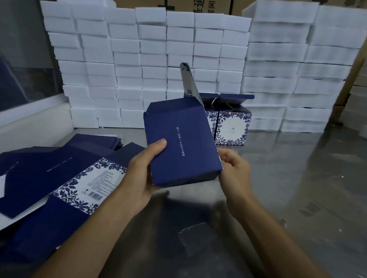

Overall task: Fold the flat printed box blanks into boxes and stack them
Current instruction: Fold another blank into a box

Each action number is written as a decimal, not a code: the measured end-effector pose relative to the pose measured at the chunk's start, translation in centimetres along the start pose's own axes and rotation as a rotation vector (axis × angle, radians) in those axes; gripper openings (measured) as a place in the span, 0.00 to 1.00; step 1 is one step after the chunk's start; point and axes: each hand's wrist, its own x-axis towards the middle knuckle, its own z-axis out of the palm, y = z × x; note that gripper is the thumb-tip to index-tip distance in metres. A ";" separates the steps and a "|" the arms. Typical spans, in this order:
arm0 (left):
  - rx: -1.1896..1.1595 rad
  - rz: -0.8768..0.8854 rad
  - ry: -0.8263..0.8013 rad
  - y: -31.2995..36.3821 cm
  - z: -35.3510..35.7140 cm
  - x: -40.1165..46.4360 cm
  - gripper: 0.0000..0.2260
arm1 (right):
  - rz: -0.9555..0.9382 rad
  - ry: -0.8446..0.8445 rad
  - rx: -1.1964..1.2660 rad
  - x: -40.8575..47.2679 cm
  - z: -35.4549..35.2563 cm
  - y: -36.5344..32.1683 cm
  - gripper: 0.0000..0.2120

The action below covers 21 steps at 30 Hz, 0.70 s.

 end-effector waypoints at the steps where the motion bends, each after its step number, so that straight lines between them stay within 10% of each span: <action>1: 0.034 0.025 0.053 -0.1 0.1 0.1 0.25 | -0.003 0.013 0.018 0.0 0.0 -0.1 0.15; 7: 0.490 0.333 0.290 -1.4 0.5 0.3 0.38 | 0.020 -0.083 0.117 -0.6 0.9 -1.1 0.14; 12: 0.314 0.310 0.157 -1.5 0.6 0.9 0.59 | 0.016 -0.131 0.139 -0.8 1.1 -1.3 0.11; 21: 0.508 0.509 0.276 -1.2 1.8 0.0 0.55 | -0.108 0.034 0.073 -0.9 0.9 -0.9 0.11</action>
